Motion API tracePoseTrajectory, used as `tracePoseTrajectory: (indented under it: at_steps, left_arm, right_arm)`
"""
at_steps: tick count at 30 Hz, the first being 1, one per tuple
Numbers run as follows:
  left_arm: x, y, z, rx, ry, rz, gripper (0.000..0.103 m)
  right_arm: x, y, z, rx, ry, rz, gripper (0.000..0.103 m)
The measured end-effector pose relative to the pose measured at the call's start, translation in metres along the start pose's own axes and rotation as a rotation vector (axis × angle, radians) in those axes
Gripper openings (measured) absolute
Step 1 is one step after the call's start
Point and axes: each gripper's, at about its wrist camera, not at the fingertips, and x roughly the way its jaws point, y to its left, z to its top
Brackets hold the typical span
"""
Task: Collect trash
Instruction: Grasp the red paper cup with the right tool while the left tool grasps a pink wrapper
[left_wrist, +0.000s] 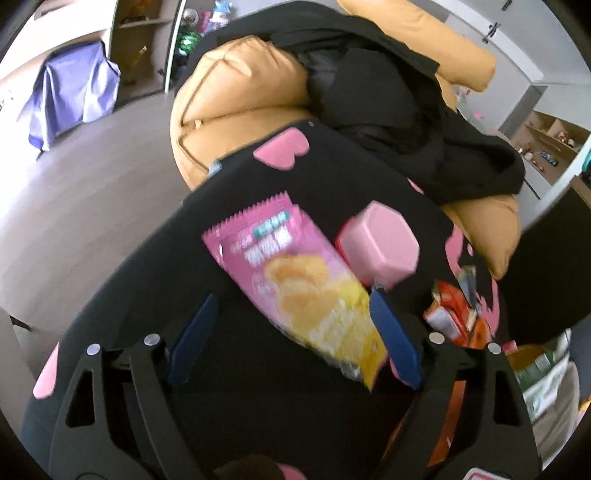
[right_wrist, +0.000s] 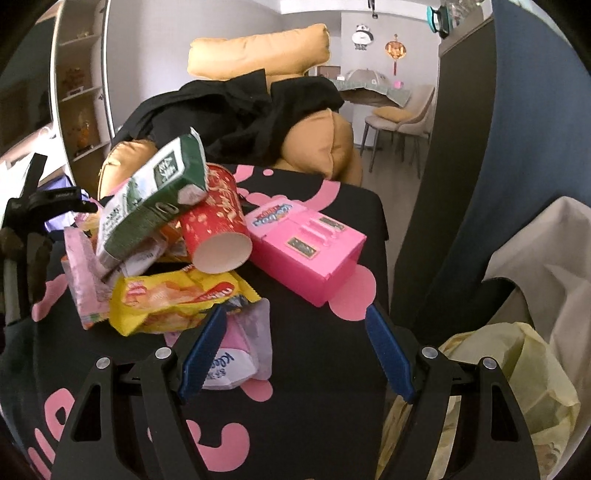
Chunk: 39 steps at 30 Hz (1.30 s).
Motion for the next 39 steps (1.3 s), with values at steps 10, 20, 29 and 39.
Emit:
tracePoseTrajectory:
  at_steps: [10, 20, 29, 39]
  left_arm:
    - [0.011, -0.015, 0.004, 0.028, 0.006, 0.071, 0.029]
    - [-0.036, -0.01, -0.024, 0.169, -0.014, -0.074, 0.006]
    - [-0.088, -0.009, -0.061, 0.273, 0.055, -0.259, 0.006]
    - [-0.107, -0.019, -0.09, 0.334, 0.038, -0.239, 0.006]
  right_arm:
    - [0.012, 0.001, 0.011, 0.019, 0.012, 0.034, 0.074]
    - [0.004, 0.015, 0.012, -0.012, 0.024, 0.07, 0.074]
    - [0.012, 0.028, 0.04, -0.086, -0.026, 0.086, 0.074]
    - [0.058, 0.057, 0.072, -0.184, 0.01, 0.181, 0.074]
